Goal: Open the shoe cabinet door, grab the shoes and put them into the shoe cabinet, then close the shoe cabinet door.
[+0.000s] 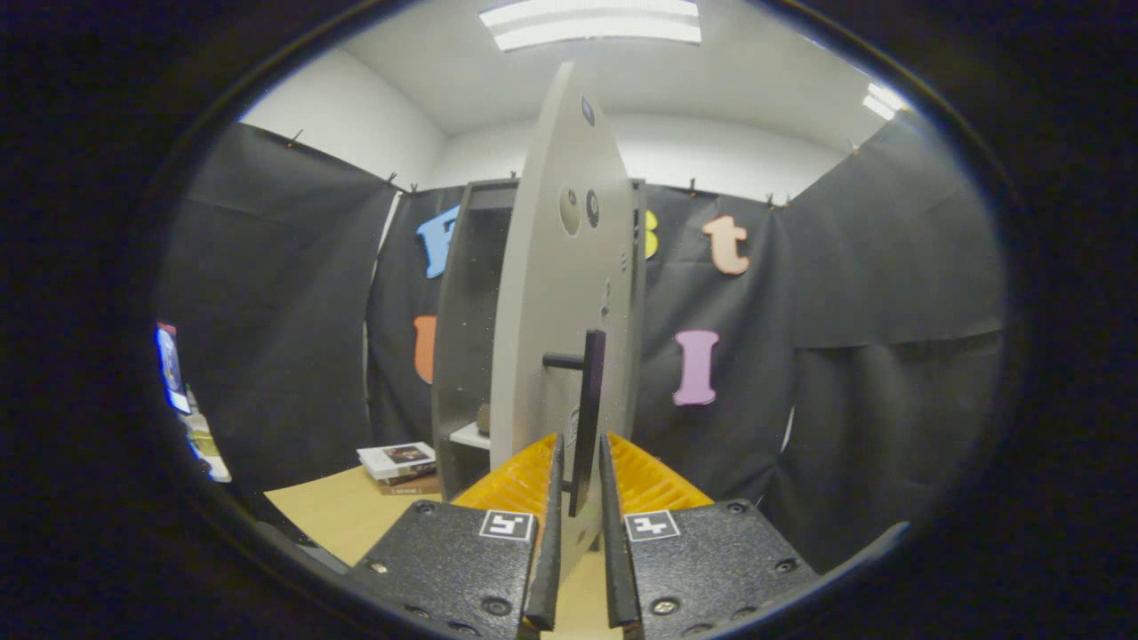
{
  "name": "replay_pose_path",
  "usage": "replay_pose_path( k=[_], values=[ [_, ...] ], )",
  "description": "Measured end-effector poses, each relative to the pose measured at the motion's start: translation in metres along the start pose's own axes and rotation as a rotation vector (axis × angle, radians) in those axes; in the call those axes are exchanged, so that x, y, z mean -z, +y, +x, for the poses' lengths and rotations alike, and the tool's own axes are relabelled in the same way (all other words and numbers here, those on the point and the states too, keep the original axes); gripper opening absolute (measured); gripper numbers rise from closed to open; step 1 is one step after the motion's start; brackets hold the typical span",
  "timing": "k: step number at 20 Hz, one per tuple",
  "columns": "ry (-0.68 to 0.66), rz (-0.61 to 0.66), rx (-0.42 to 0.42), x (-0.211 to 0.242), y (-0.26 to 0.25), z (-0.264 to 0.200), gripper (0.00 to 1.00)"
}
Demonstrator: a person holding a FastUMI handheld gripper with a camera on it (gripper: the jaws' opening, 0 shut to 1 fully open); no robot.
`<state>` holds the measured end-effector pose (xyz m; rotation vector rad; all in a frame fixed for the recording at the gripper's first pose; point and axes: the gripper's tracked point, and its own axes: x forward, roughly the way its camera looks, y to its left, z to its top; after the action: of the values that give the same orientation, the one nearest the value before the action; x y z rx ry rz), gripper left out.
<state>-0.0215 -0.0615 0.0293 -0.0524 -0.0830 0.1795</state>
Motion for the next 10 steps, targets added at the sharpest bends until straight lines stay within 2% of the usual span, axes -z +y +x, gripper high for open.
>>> replay_pose_path(
  k=[2, 4, 6, 7, 10],
  values=[
    [-0.006, 0.005, 0.024, 0.006, -0.003, -0.019, 0.45],
    [0.022, 0.008, 0.013, 0.015, 0.007, -0.031, 0.74],
    [0.047, -0.003, -0.015, 0.023, 0.019, -0.033, 0.93],
    [0.050, -0.004, -0.022, 0.024, 0.023, -0.032, 1.00],
    [0.086, 0.003, -0.056, 0.045, 0.043, -0.027, 1.00]
  ],
)
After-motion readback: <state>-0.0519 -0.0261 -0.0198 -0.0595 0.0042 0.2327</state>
